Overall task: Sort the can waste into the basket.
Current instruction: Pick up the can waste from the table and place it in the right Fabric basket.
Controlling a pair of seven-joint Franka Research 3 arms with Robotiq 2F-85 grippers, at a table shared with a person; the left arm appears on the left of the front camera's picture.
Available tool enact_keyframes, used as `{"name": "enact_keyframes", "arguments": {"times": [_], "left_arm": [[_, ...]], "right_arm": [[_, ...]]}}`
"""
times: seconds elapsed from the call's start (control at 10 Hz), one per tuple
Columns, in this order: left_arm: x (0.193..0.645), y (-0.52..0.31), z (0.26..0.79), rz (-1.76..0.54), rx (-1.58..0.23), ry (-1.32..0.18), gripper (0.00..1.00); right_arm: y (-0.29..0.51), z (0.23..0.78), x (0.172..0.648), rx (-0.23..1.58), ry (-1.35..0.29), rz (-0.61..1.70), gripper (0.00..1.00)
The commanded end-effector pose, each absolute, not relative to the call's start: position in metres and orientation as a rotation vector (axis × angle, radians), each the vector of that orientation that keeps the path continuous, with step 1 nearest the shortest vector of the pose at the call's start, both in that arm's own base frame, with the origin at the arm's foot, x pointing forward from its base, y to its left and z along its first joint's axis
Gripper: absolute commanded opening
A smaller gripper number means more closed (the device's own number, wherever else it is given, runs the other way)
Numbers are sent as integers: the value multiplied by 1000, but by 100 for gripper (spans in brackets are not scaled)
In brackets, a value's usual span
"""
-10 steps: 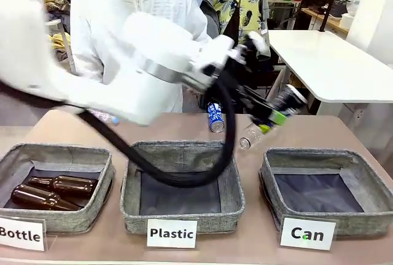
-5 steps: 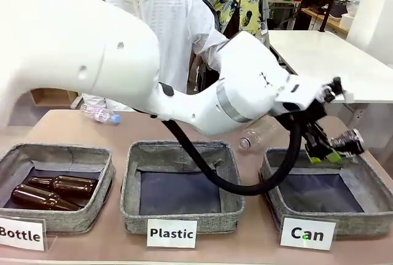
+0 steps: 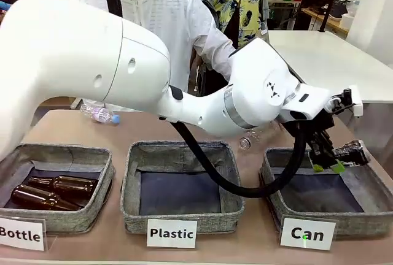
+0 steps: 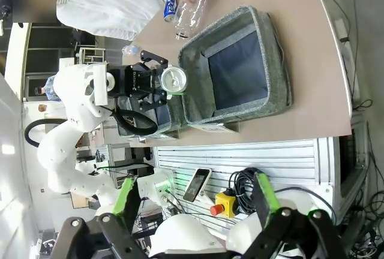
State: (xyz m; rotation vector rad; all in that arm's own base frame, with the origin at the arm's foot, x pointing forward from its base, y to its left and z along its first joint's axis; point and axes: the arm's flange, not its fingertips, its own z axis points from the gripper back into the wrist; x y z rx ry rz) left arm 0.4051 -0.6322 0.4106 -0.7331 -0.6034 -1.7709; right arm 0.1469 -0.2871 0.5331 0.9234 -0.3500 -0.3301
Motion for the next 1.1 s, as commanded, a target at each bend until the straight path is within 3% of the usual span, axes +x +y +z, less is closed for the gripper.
{"name": "enact_keyframes", "arguments": {"times": [0.0,0.7,1.0], "left_arm": [[408,-632,419,-1776,-748,-590,100],[398,-621,430,-1745,-802,-600,100],[381,-589,458,-1669,-844,-582,100]], "right_arm": [[-287,535,146,934,-354,-351,100],[-287,533,147,923,-350,-330,100],[-283,536,158,955,-374,-302,100]]}}
